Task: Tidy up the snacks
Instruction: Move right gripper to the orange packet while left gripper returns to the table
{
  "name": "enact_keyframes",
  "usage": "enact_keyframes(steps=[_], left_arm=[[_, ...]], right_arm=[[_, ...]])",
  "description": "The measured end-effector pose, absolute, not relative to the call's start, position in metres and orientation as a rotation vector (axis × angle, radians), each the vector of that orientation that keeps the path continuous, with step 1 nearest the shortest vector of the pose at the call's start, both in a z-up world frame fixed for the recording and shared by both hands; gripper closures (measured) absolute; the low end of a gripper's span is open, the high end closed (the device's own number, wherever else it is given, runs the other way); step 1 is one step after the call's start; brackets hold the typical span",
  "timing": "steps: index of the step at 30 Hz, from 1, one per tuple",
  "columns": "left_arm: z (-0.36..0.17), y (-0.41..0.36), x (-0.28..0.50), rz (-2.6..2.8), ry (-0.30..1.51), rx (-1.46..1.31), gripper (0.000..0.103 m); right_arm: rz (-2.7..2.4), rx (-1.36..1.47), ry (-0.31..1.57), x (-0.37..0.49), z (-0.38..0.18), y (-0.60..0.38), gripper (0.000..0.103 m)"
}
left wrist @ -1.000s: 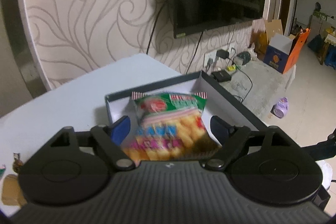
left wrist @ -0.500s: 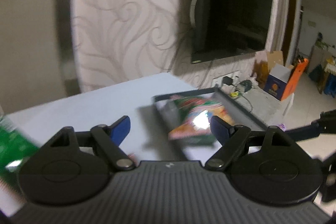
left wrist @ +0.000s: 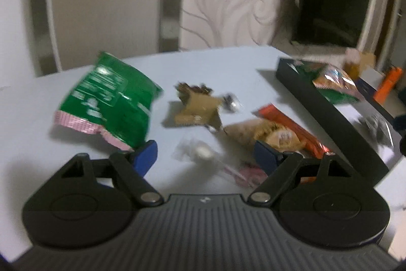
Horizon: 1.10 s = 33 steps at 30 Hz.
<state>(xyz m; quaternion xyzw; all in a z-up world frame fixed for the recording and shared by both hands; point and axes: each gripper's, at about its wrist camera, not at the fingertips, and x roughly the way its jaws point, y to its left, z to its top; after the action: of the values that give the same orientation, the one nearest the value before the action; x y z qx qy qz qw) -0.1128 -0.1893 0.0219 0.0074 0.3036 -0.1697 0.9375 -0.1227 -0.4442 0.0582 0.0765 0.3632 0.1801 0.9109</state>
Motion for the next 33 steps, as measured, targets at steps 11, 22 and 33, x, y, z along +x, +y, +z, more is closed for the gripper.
enact_keyframes(steps=[11, 22, 33], left_arm=[[-0.001, -0.202, -0.087, -0.495, 0.668, 0.187, 0.022], [0.005, -0.192, -0.094, -0.521, 0.653, 0.136, 0.075], [0.007, -0.161, -0.126, -0.500, 0.674, 0.112, 0.076]], right_arm=[[0.309, 0.186, 0.761, -0.136, 0.058, -0.451, 0.022], [0.304, 0.121, 0.821, -0.126, 0.046, -0.434, 0.040], [0.346, 0.046, 0.905, -0.093, 0.019, -0.389, 0.036]])
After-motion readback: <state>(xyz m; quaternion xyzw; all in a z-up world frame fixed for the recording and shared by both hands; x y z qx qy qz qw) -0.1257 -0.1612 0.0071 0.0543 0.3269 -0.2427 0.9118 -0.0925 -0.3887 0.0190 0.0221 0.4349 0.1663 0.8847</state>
